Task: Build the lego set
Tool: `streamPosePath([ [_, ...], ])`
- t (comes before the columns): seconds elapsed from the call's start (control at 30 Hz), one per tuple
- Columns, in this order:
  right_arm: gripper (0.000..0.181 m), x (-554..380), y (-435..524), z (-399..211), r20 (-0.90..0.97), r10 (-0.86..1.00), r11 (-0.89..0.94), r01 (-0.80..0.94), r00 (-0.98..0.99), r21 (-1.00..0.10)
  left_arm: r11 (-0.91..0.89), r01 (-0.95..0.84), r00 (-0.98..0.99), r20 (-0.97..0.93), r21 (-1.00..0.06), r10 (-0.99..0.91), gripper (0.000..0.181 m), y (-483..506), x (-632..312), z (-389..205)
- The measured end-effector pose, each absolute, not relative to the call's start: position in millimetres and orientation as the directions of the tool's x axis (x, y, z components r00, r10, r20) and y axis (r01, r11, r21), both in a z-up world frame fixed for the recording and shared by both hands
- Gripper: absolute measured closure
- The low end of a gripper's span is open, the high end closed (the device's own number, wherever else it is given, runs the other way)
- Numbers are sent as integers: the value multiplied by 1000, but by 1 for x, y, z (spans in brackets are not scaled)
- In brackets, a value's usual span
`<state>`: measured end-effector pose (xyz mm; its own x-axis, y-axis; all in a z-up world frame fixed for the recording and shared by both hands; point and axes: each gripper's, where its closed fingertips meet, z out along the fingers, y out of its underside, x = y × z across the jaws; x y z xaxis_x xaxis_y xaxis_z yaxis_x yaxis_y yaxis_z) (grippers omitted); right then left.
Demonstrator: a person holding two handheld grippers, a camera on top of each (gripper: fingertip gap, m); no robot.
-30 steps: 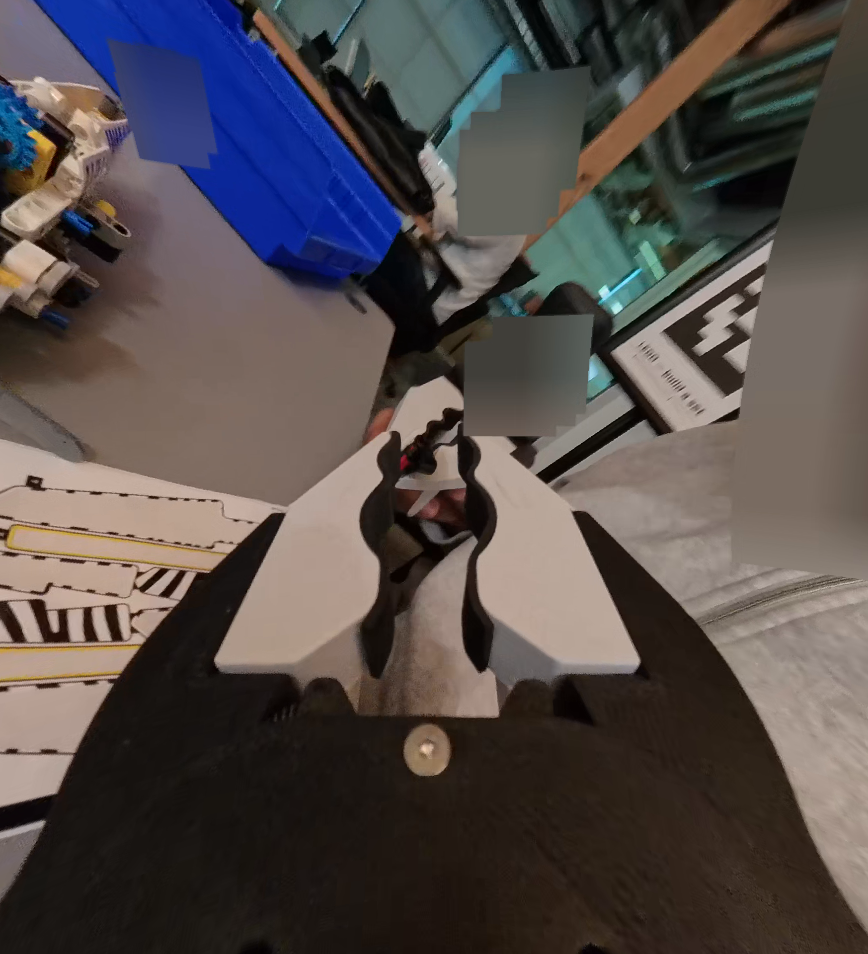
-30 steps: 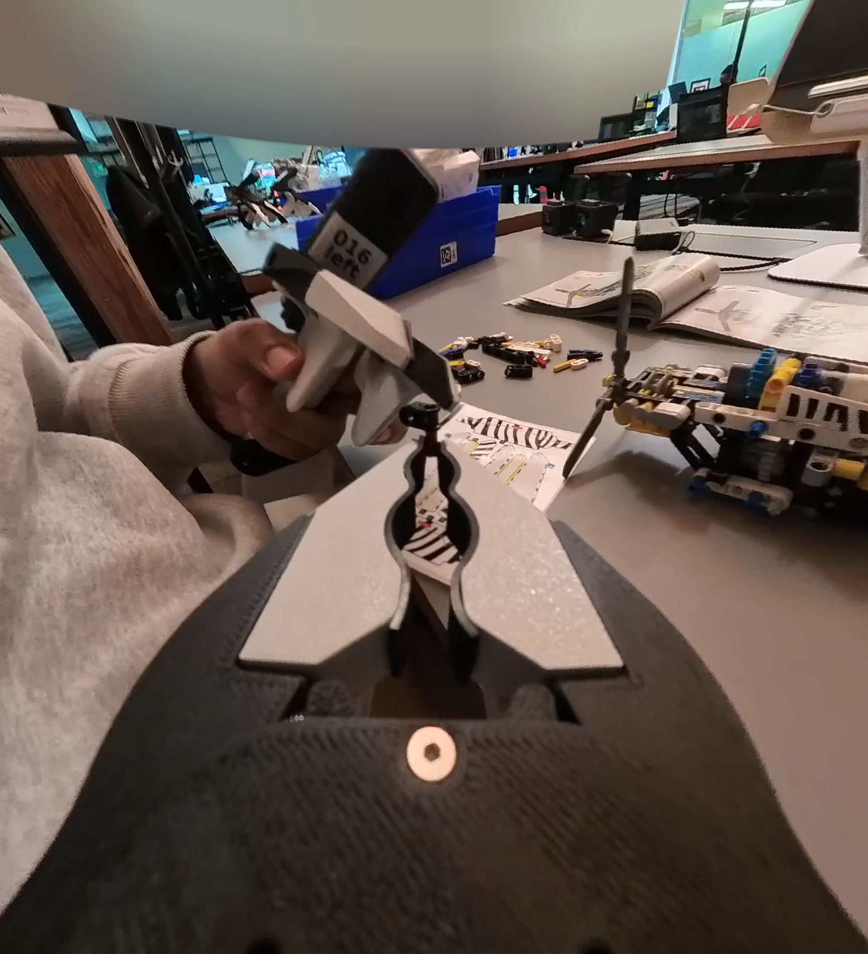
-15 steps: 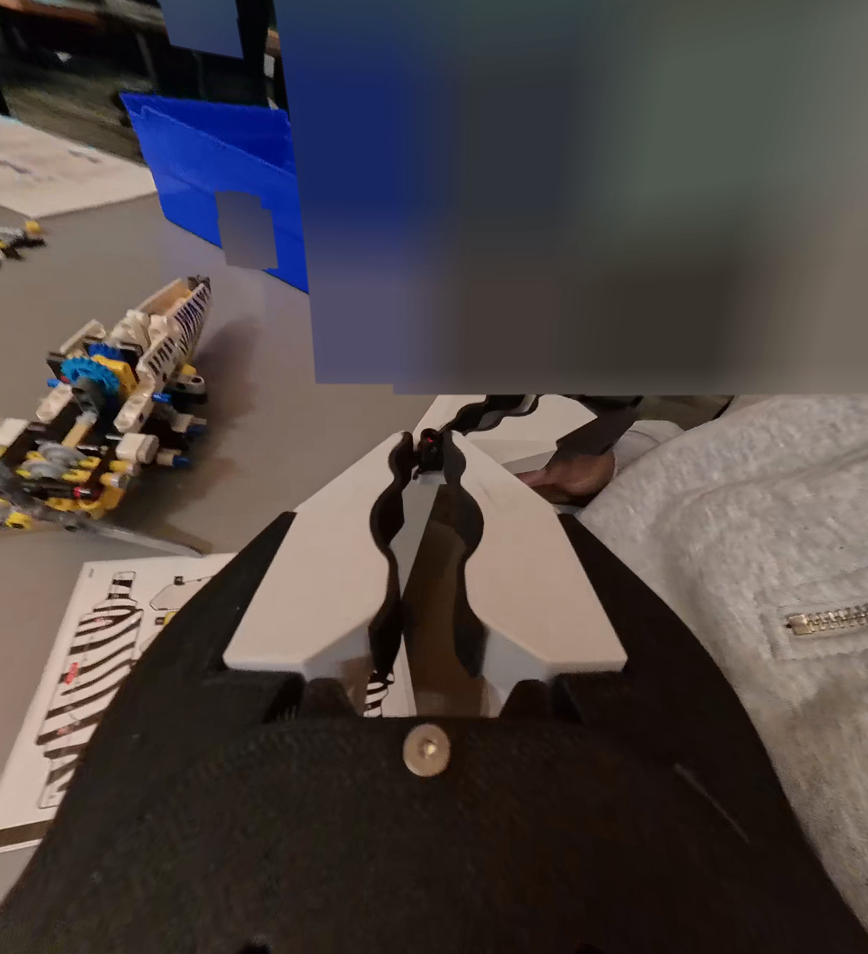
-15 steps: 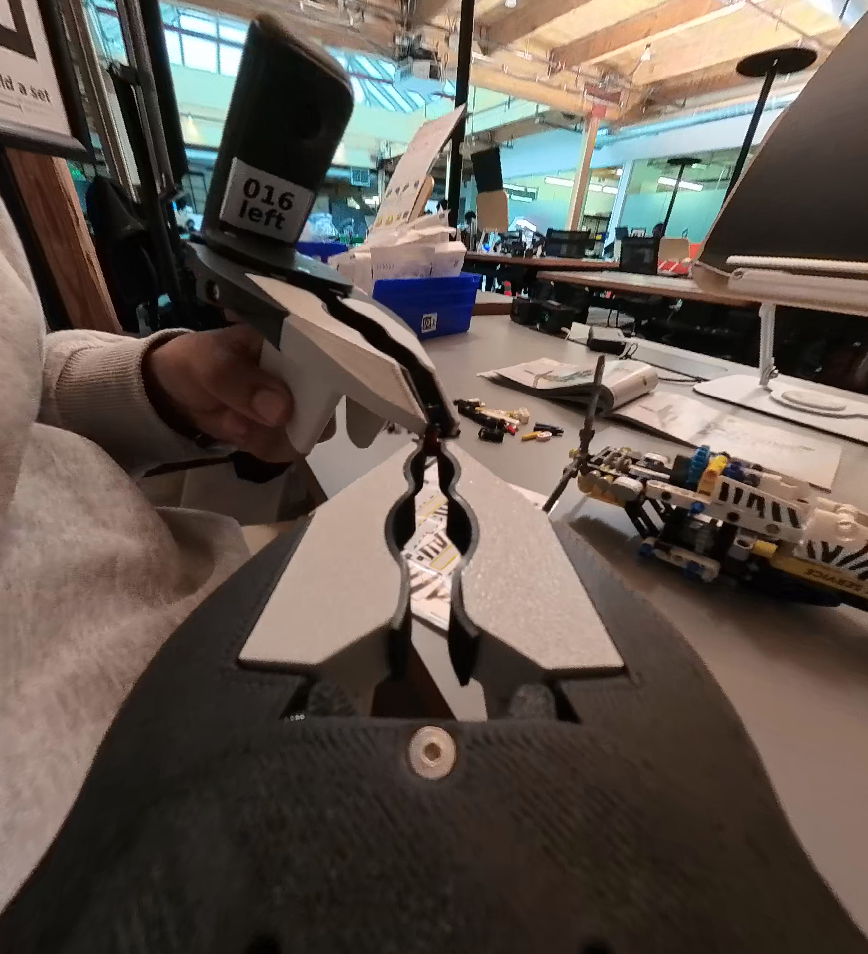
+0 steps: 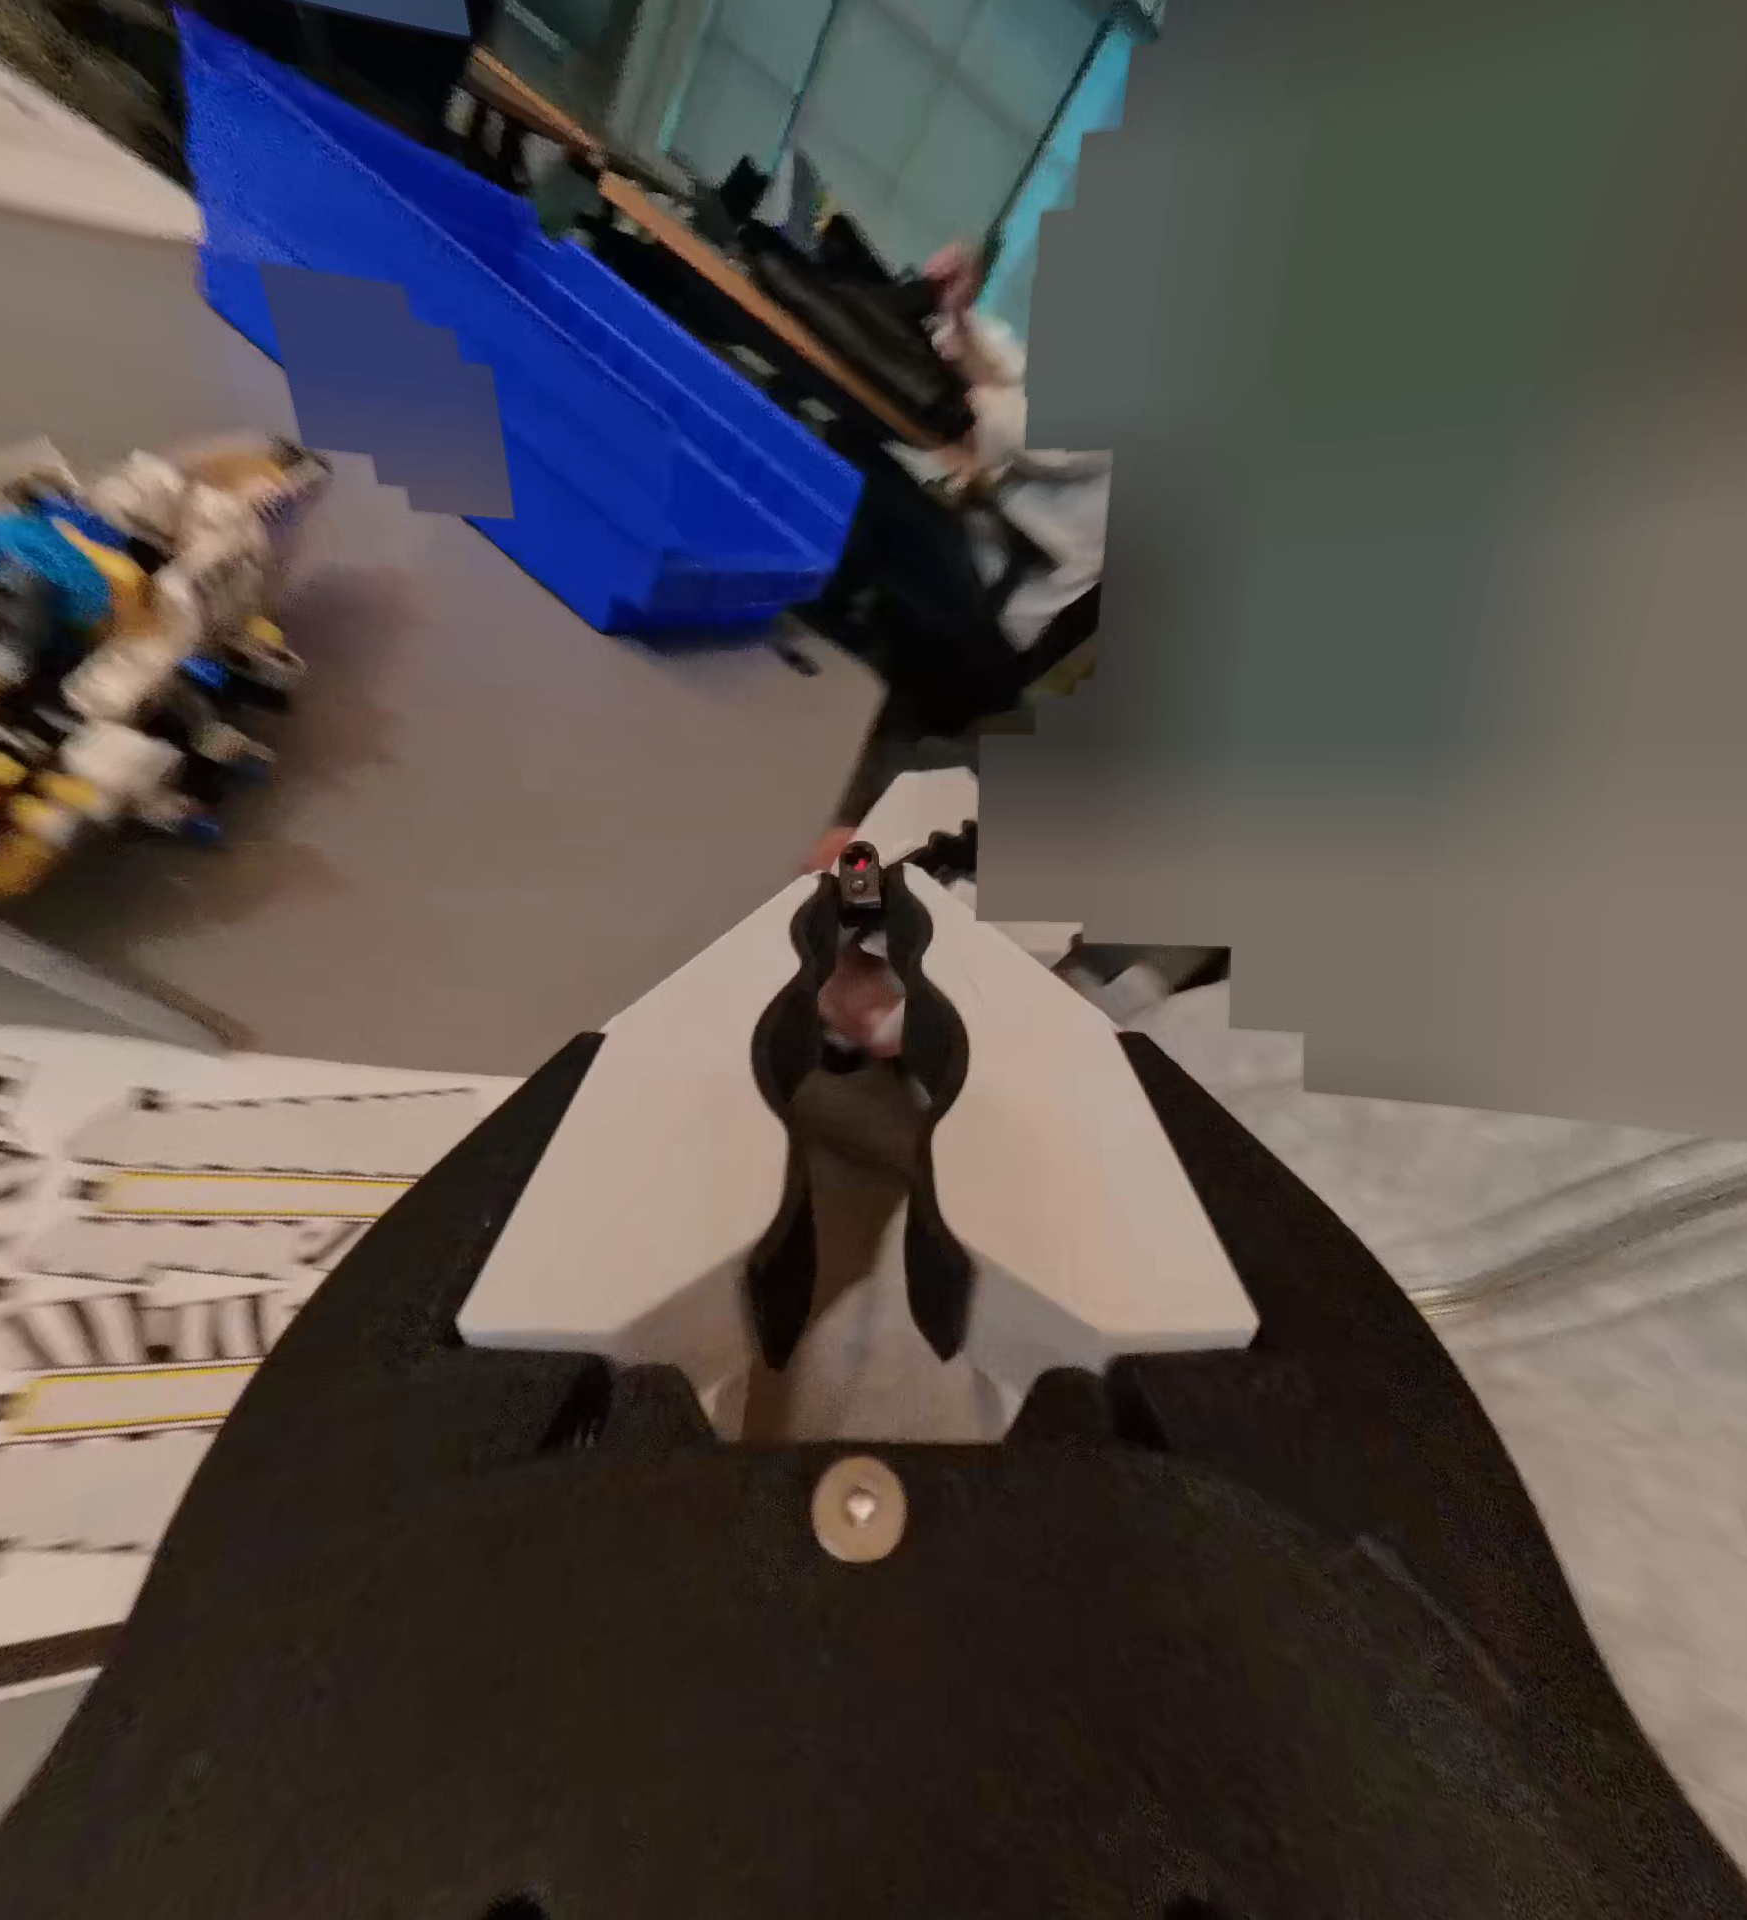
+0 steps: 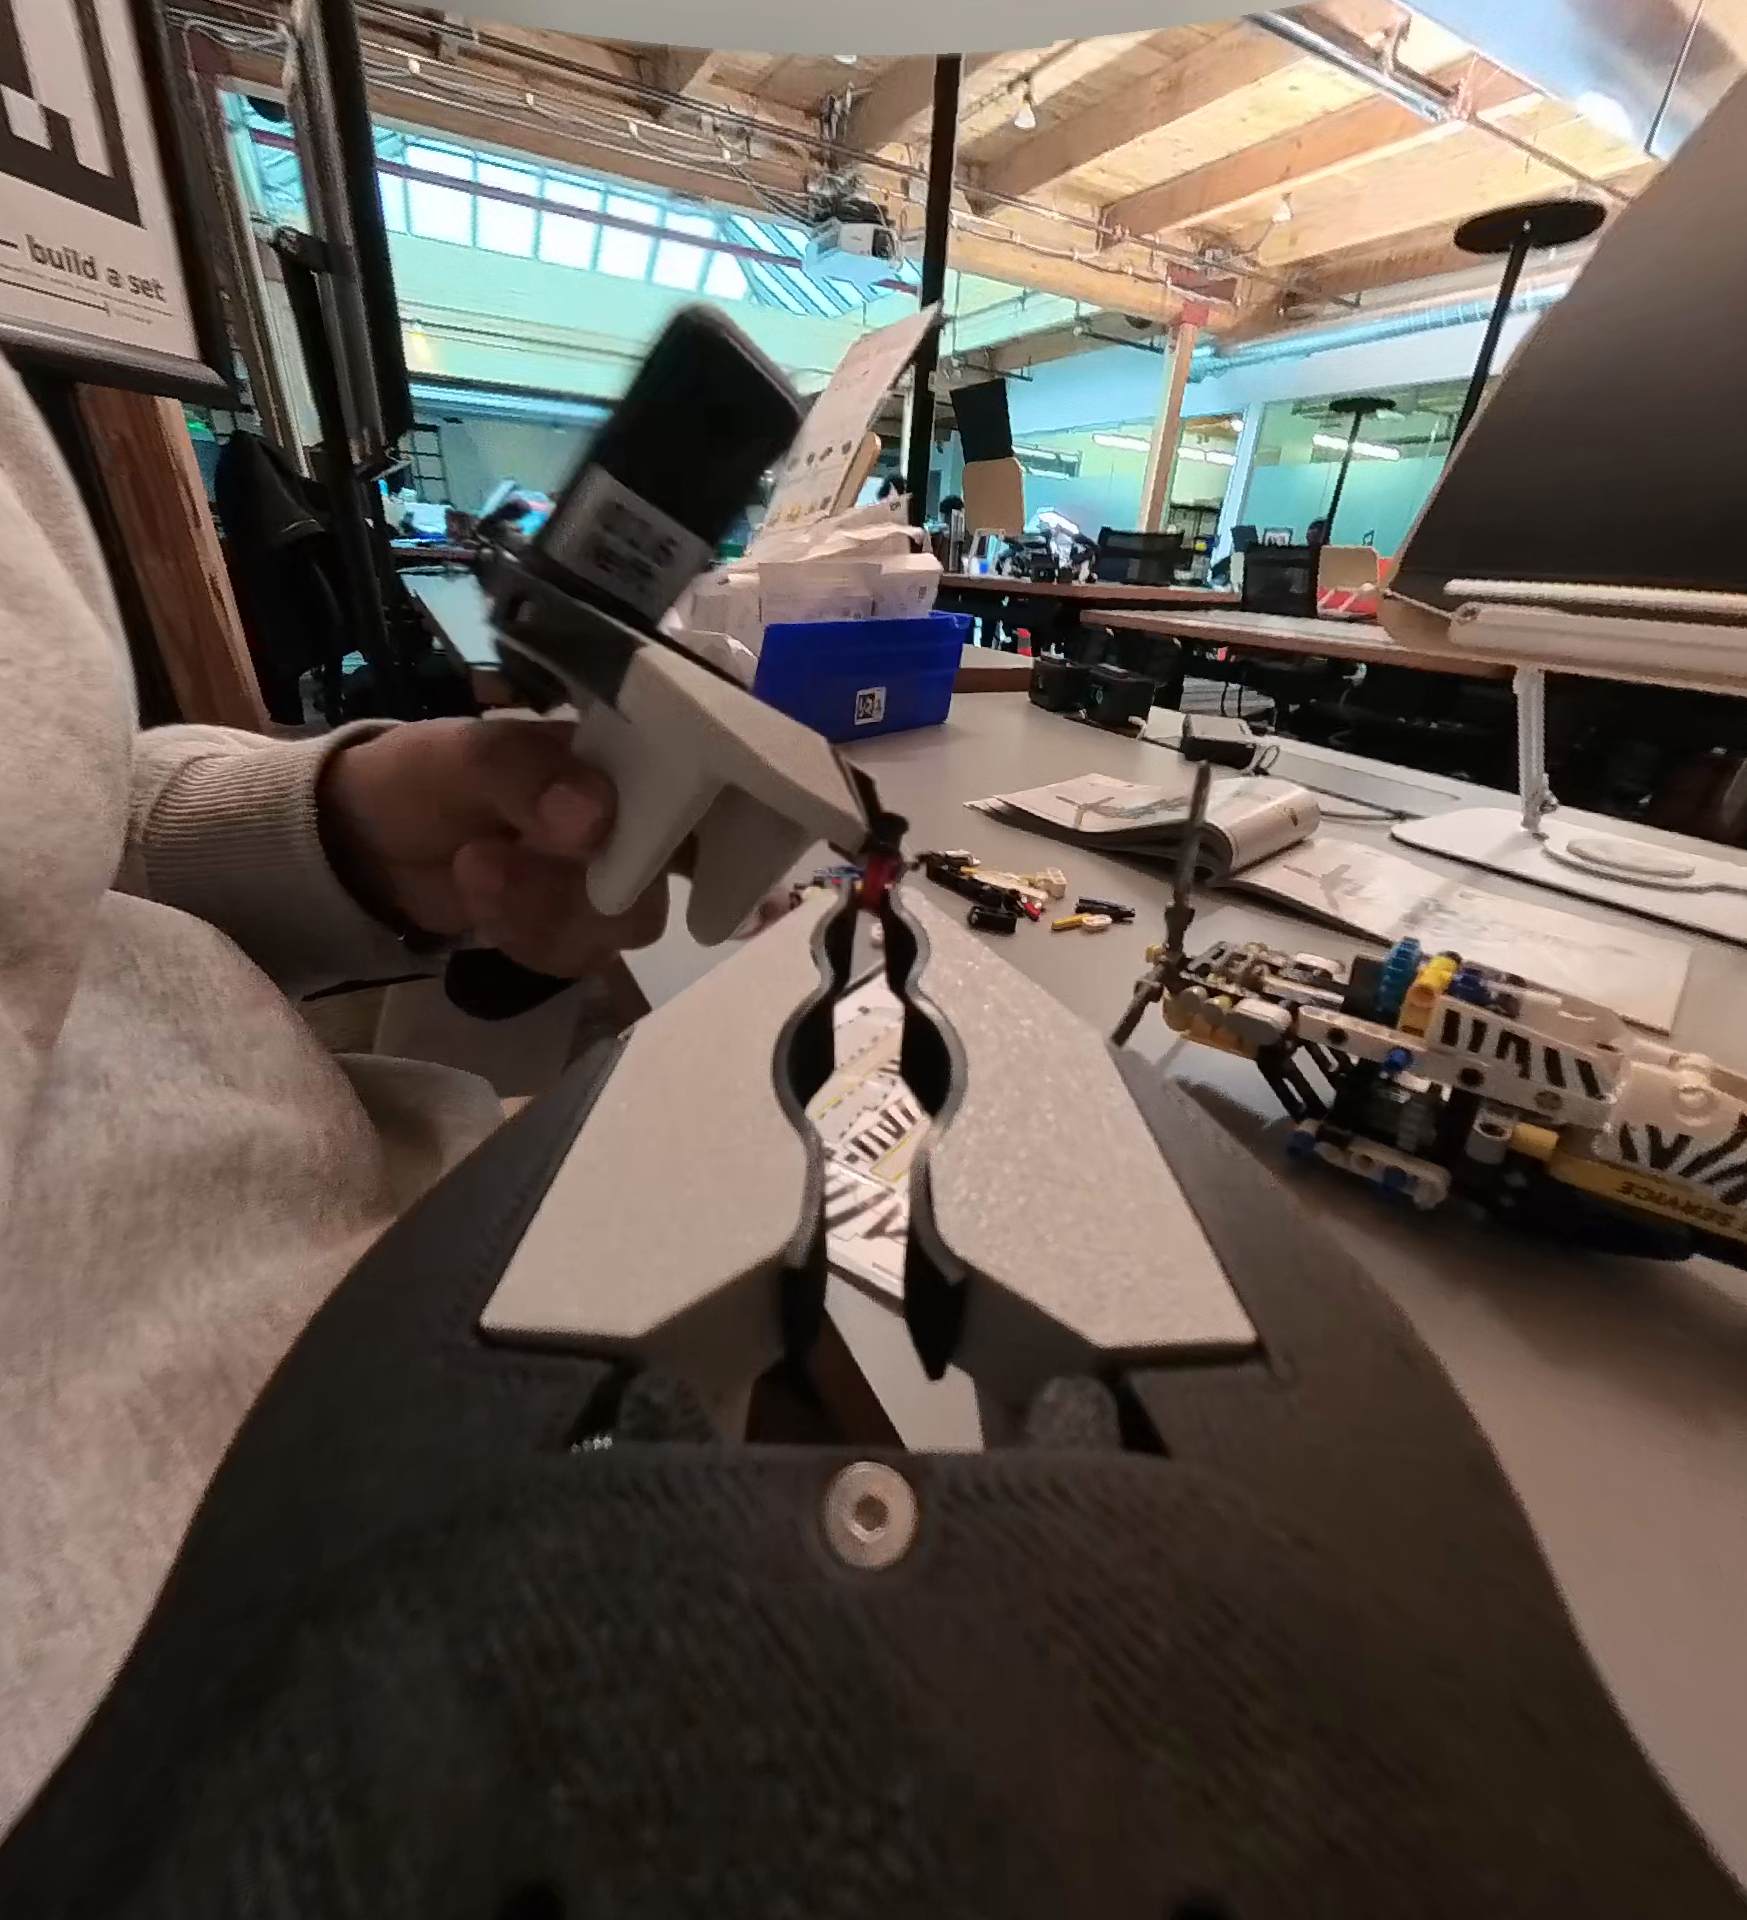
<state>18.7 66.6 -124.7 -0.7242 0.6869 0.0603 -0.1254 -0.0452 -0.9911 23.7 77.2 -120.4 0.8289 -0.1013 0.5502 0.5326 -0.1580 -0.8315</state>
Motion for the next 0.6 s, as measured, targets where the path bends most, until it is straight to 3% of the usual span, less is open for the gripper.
streamPosePath([
  [0.1, 165, 32, 61, -115, 127, 647, -55, -212, -752, -976, -185, 789, 534, 802, -586, -268, 174, 71, 25, -112],
  [0.2, 149, 42, 57, -110, 216, 621, -24, -294, -753, -956, -337, 859, 252, 891, -385, -377, 174, 61, 36, -114],
  [0.37, 145, 58, 44, -124, 258, 498, 50, -270, -828, -962, -523, 761, 222, 912, -383, -344, 174, 58, 63, -135],
  [0.6, 158, 68, 45, -125, 159, 413, -30, -188, -897, -982, -577, 725, 172, 910, -376, -377, 174, 58, 72, -132],
])
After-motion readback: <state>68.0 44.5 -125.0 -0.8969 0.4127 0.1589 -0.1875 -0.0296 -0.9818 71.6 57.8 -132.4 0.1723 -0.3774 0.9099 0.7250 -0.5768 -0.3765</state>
